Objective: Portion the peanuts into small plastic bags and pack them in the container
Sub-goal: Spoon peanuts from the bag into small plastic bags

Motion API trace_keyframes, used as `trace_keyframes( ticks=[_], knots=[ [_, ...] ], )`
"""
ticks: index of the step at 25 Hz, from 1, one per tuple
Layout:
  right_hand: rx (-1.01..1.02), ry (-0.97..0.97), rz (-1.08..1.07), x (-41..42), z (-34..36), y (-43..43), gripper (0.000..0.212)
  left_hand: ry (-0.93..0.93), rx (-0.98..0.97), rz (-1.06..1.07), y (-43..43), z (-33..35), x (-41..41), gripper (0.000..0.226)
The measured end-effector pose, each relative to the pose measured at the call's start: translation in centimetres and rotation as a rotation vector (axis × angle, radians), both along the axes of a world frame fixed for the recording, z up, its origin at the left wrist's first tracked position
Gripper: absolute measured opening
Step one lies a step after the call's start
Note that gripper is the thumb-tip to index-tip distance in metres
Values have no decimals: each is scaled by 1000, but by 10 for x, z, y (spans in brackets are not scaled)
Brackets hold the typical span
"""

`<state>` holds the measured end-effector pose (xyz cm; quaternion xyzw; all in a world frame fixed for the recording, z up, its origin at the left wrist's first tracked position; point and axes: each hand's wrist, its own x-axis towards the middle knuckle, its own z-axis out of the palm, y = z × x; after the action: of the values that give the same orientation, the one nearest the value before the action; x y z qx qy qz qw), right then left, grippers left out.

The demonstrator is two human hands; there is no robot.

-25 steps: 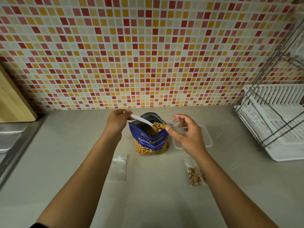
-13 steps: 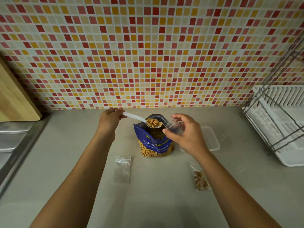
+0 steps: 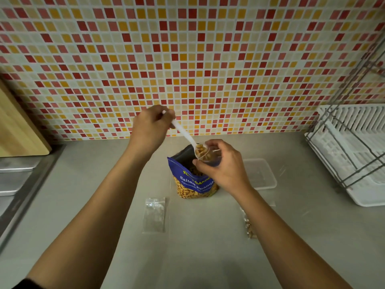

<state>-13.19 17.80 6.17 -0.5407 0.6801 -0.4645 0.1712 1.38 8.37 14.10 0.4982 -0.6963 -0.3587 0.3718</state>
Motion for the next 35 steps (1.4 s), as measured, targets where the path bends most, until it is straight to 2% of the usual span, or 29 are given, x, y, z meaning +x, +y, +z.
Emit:
trace_keyframes(
  ticks=[2, 4, 7, 8, 10, 13, 15, 18, 22, 26, 30, 35],
  knots=[
    [-24, -51, -19, 2, 2, 0, 48, -187, -255, -116, 7, 10, -3, 28],
    [-42, -111, -39, 3, 3, 1, 47, -226, -418, -80, 6, 25, 4, 30],
    [-63, -263, -79, -3, 0, 8, 43, -37, -328, 94, -7, 27, 17, 27],
    [-64, -327, -92, -5, -3, 11, 42, -47, -298, 100, -10, 18, 19, 26],
    [-55, -404, -104, -7, -9, 17, 41, -246, -315, 14, -7, -14, 15, 30],
    [-1, -391, -83, -7, -19, 23, 41, -649, -343, -88, 9, -57, -1, 30],
    [37, -358, -68, -7, -24, 25, 40, -743, -284, -110, 17, -71, -12, 29],
    [62, -315, -55, -9, -27, 25, 39, -667, -60, -25, 16, -79, -26, 29],
    [79, -315, -51, -12, -27, 23, 42, -755, -63, 22, 21, -81, -36, 29],
    [88, -322, -34, -14, -29, 23, 46, -686, 103, -2, 17, -82, -37, 24],
    [95, -327, -10, -15, -30, 23, 49, -436, 106, 73, 10, -86, -30, 23],
    [102, -334, 22, -18, -29, 24, 50, -284, 157, 160, 17, -80, -29, 24]
  ],
)
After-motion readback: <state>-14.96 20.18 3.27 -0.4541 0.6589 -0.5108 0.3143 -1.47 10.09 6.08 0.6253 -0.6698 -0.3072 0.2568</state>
